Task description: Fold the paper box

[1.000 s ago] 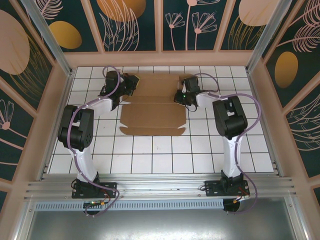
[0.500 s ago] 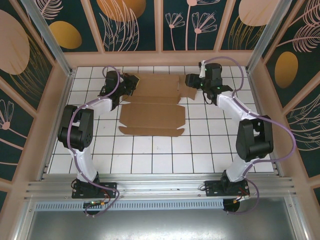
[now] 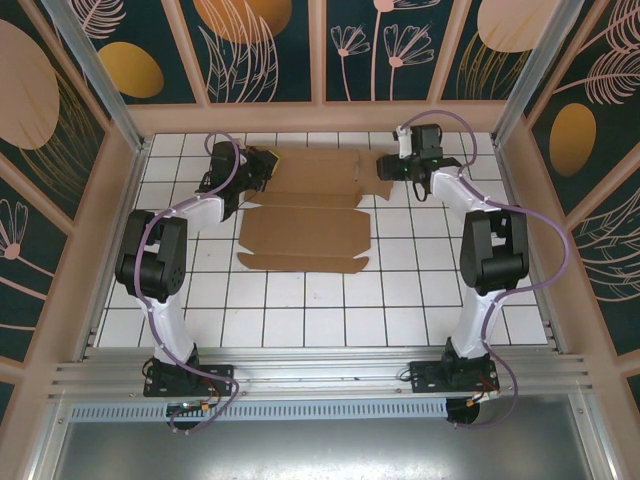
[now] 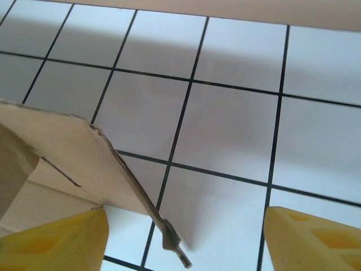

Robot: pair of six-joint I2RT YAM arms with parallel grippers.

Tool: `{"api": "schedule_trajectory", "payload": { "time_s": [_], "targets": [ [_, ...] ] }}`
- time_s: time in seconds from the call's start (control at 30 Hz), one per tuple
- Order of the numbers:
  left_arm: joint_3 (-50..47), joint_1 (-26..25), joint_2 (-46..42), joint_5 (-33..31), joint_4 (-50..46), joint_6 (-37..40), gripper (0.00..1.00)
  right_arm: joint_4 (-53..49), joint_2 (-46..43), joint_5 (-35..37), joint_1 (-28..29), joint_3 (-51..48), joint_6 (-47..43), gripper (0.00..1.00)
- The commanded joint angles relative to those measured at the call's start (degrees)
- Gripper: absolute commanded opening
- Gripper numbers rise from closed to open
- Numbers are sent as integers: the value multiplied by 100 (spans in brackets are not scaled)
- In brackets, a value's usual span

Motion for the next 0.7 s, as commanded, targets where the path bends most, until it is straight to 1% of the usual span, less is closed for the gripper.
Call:
{"api": "schedule_trajectory", "payload": {
  "time_s": [0.0, 0.07, 0.1, 0.23, 0.33, 0.5, 0.67],
  "targets": [
    [-121, 39, 52, 76, -25, -10, 0, -2, -30, -789, -116, 118, -182, 63],
    [-113, 40, 73, 75, -14, -20, 0, -70, 23, -1007, -124, 151, -232, 55],
    [-106, 41, 75, 80, -9, -33, 0, -112, 70, -1131, -120, 175, -249, 53],
    [-96, 42, 84, 94, 4, -43, 0, -182, 231, -1192, -113, 254, -251, 50],
    [-97, 45, 83, 89, -2, -30, 0, -163, 294, -1231, -96, 276, -241, 43],
    [-96, 55, 83, 103, 13, -45, 0, -110, 315, -975, 18, 294, -190, 16],
    [-105, 49, 80, 102, 42, -89, 0, -25, 222, -642, 176, 204, 104, 6]
  ]
}}
